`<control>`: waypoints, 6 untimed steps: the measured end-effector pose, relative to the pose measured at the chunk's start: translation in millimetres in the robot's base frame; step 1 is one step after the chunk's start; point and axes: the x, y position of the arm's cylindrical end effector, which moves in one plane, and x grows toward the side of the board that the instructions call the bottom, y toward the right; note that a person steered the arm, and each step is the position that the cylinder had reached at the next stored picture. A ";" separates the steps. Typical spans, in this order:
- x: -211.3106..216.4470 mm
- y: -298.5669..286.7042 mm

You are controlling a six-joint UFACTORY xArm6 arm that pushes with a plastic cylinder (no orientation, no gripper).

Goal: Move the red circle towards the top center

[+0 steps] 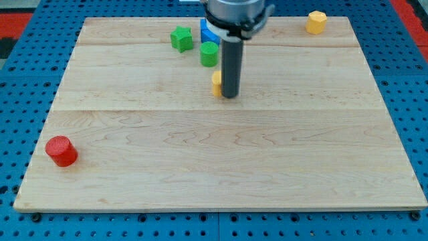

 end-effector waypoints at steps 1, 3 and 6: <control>-42.5 -25.7; 120.6 37.7; 181.5 -275.8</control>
